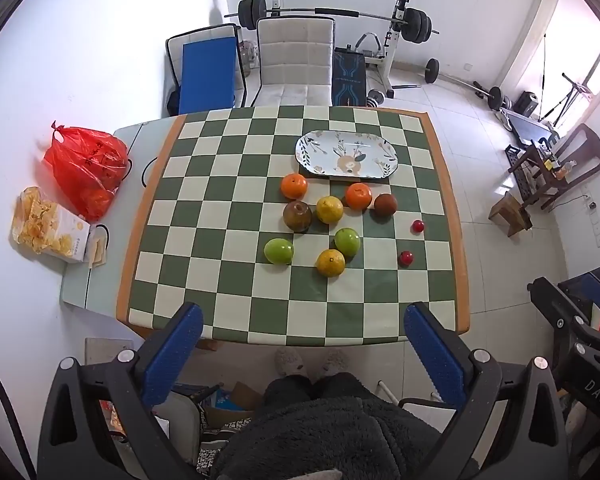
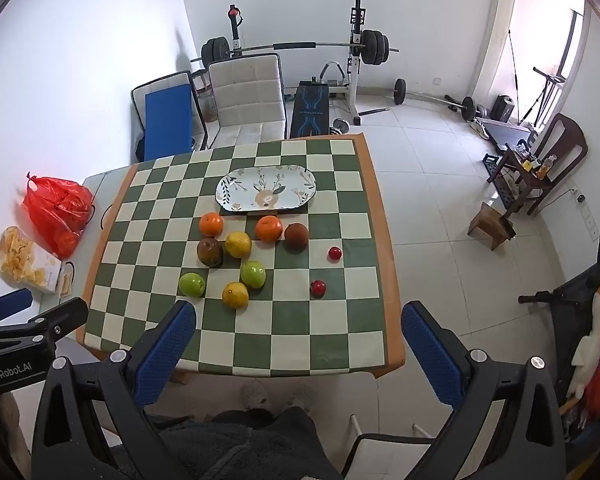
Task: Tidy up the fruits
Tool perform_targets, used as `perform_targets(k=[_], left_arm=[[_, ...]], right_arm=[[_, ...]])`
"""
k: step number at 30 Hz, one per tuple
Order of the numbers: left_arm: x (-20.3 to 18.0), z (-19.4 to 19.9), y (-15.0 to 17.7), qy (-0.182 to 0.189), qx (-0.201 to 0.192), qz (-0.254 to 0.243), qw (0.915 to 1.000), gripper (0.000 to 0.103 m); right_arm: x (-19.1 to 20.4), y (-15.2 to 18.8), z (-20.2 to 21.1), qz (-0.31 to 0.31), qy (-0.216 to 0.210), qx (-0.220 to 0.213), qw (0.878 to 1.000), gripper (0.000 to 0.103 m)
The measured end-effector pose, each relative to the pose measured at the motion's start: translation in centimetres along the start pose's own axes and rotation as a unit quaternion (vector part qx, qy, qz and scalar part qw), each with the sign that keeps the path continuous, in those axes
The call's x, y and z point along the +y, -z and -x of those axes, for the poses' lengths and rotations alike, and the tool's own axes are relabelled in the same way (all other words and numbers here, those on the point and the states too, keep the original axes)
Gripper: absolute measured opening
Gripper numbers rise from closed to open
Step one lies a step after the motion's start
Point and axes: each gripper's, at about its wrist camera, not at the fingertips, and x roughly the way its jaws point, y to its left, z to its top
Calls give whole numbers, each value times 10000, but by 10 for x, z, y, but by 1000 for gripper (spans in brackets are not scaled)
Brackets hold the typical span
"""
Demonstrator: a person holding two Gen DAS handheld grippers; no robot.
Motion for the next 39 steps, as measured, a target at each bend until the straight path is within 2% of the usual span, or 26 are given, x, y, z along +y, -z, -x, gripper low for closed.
perform_targets(k=[39], left_arm=[[-10,7,-3,-27,-55,-27,10000,103]], right_arm=[[5,-8,4,-32,-19,4,10000,103]])
